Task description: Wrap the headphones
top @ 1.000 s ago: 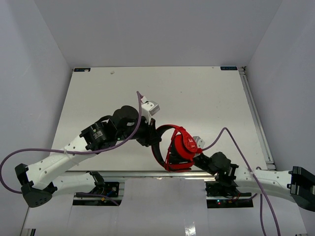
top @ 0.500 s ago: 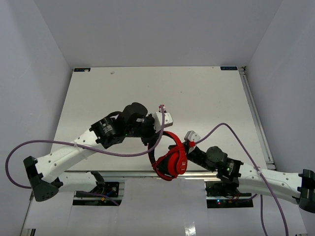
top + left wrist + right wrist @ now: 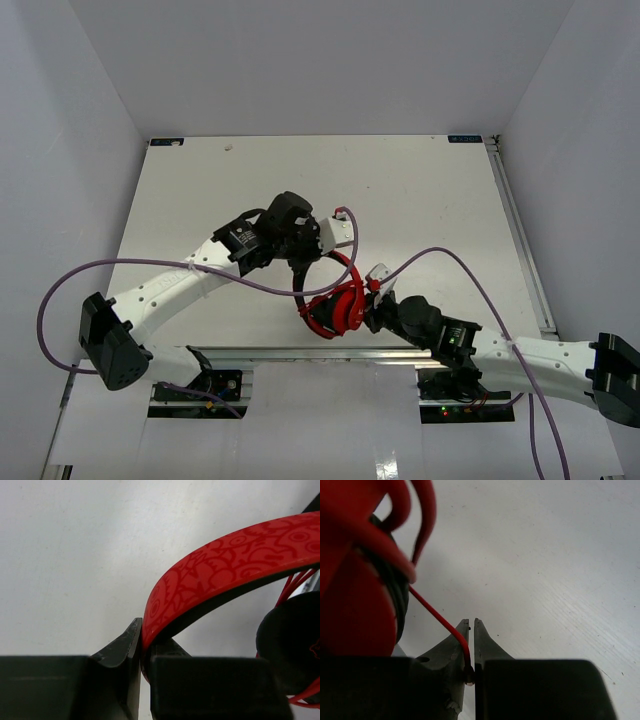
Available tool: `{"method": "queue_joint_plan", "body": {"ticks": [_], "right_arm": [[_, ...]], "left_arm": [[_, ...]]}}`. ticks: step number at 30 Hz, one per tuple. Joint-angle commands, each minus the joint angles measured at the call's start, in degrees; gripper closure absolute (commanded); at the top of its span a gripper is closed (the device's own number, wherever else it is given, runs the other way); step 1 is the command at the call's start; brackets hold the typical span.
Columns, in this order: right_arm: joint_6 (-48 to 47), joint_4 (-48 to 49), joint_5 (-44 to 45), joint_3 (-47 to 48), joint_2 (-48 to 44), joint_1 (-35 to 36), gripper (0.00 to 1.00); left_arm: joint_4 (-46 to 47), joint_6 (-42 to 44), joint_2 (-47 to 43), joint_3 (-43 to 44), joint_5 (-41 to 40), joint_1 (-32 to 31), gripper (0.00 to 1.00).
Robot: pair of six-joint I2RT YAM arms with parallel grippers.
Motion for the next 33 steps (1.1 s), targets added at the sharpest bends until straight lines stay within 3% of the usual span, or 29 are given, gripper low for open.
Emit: {"method": "queue_joint_plan", "body": {"ticks": [1,11,24,27,33], "right_arm": [[0.16,3.72,5.73,1.27,-0.48,-1.42,0.92],[-0.12,6.11,3.52,3.27,5.43,-4.51,0.92],[0.21,12.81,-7.31,8.08,20.28,-13.78,0.92],[0.76,17.08,-9.37,8.27,25.17,-15.32,0.92],[1.07,22.68,-11.08,10.11,32.74,-16.85,0.92]], "left_arm": [[5.41,9.60,-2.53,-5.53,-4.73,1.34,1.00],[21.41,20.63,-2.46,-15.70,7.45,3.28,1.00],[14.05,27.40,13.01,-5.86,11.65,8.40,1.00],[8.65,28.40,16.71,-2.11,9.24,8.96,1.00],[7.23,29.82,18.55,-0.93,6.62,9.28,1.00]]}}
